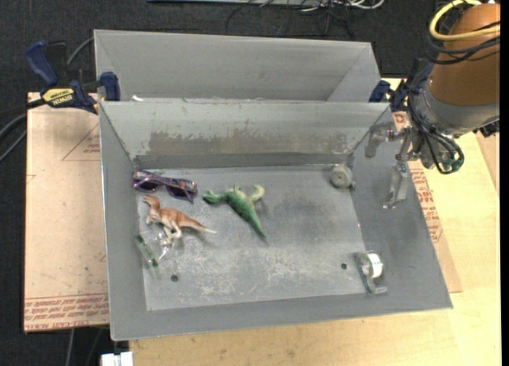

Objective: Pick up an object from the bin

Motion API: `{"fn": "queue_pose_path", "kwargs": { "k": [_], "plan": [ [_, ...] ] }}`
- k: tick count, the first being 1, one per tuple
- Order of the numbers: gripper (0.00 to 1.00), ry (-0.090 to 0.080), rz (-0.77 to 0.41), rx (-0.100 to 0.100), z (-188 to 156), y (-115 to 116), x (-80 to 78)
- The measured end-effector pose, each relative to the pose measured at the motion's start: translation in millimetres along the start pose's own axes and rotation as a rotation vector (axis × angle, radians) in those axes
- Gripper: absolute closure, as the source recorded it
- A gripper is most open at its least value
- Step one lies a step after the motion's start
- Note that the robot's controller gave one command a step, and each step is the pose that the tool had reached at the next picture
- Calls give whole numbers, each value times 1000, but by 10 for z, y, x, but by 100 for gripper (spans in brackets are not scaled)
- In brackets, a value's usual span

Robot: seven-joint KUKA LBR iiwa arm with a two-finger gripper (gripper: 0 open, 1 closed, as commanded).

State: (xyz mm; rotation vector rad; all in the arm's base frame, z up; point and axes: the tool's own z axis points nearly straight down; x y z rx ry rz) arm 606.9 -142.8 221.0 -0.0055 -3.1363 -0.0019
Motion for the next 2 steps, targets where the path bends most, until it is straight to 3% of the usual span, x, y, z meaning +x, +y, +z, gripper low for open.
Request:
{"fn": "queue_pose_path", "kwargs": {
  "k": [1,2],
  "plan": [
    [0,-8,-4,2,-51,9,-15],
    [0,-6,-287,1,790,-21,345]
  ]
}}
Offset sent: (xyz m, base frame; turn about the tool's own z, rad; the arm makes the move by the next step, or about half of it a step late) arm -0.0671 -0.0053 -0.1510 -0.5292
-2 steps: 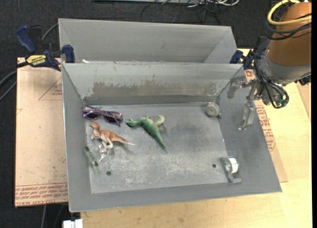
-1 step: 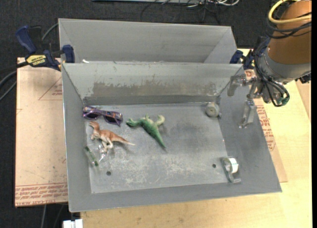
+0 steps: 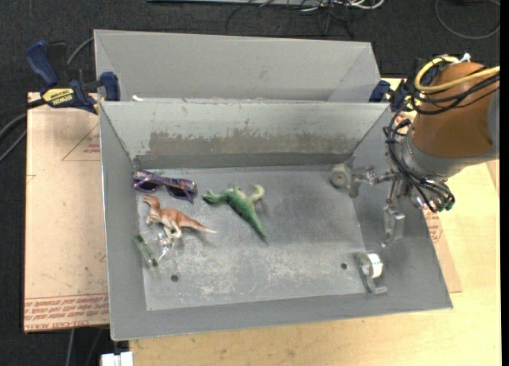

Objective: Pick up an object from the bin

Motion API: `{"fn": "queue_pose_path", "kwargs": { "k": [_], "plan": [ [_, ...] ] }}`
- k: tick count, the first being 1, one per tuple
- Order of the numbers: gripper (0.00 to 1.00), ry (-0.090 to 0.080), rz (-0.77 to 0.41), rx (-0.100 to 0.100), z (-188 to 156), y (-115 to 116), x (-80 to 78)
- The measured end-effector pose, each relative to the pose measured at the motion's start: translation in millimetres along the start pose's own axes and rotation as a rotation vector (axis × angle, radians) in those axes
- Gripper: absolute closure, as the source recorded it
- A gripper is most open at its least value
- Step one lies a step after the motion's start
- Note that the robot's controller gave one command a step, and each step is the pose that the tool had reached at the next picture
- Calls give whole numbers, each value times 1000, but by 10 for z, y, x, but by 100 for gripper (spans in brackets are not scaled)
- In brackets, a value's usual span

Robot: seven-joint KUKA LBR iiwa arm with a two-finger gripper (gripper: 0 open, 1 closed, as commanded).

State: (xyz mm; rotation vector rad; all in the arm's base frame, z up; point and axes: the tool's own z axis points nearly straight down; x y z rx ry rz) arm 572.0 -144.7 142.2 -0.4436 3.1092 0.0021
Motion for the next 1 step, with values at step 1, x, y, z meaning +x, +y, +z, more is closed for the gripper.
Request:
{"fn": "queue_pose_path", "kwargs": {
  "k": [1],
  "plan": [
    [0,-4,-116,3,-187,36,295]
  ]
}}
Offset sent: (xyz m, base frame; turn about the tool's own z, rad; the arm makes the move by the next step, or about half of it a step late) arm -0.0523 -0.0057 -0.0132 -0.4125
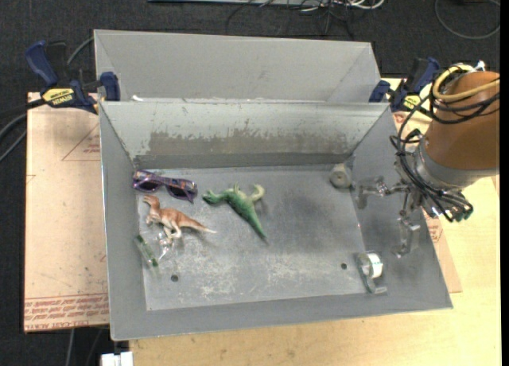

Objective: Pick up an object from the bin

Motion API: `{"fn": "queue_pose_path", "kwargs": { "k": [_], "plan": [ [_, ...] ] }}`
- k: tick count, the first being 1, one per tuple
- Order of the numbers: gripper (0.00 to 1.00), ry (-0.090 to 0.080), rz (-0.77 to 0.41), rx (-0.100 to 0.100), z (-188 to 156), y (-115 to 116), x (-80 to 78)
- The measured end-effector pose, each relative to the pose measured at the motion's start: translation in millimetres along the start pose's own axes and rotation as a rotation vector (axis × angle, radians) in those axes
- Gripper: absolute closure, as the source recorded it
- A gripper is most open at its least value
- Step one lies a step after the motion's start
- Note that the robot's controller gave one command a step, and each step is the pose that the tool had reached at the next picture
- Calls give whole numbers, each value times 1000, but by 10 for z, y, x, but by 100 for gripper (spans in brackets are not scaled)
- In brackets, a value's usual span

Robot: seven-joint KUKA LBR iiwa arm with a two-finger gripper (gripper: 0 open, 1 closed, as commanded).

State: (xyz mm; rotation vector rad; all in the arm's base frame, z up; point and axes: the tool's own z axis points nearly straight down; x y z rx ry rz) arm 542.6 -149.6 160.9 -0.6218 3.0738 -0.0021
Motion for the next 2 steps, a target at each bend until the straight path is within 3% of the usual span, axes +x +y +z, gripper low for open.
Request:
{"fn": "queue_pose_path", "kwargs": {
  "k": [1,2],
  "plan": [
    [0,4,-294,-7,331,90,216],
    [0,-6,-577,-13,533,142,166]
  ]
}}
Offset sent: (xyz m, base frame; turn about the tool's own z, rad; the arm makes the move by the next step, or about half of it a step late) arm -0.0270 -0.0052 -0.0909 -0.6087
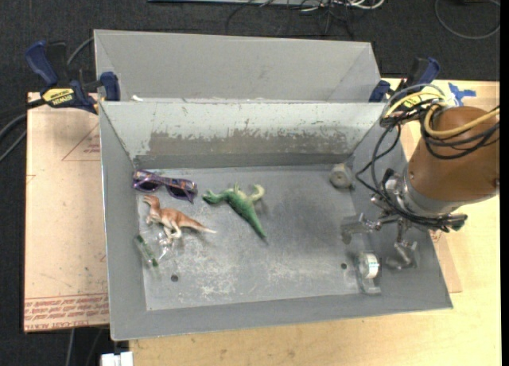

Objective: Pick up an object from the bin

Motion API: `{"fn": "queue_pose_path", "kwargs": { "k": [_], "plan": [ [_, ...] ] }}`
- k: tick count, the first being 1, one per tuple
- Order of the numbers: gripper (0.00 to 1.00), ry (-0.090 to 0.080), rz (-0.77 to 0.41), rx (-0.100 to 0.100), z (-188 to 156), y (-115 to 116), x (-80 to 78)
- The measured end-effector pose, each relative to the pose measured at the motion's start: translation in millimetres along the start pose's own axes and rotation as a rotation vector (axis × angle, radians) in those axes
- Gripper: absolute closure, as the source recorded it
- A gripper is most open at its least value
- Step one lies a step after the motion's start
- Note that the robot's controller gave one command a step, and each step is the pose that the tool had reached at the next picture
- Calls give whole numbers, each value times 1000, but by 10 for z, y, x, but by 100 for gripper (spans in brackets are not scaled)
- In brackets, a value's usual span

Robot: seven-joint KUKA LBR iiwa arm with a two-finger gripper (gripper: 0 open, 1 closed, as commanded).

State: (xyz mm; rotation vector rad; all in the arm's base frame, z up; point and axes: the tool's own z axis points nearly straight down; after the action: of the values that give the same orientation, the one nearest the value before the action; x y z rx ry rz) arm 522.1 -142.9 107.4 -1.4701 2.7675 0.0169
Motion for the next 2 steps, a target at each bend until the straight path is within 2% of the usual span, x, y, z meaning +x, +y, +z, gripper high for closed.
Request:
{"fn": "queue_pose_path", "kwargs": {
  "k": [1,2],
  "plan": [
    [100,-13,-233,-2,335,110,9],
    [100,-13,-234,-2,335,110,9]
  ]
}}
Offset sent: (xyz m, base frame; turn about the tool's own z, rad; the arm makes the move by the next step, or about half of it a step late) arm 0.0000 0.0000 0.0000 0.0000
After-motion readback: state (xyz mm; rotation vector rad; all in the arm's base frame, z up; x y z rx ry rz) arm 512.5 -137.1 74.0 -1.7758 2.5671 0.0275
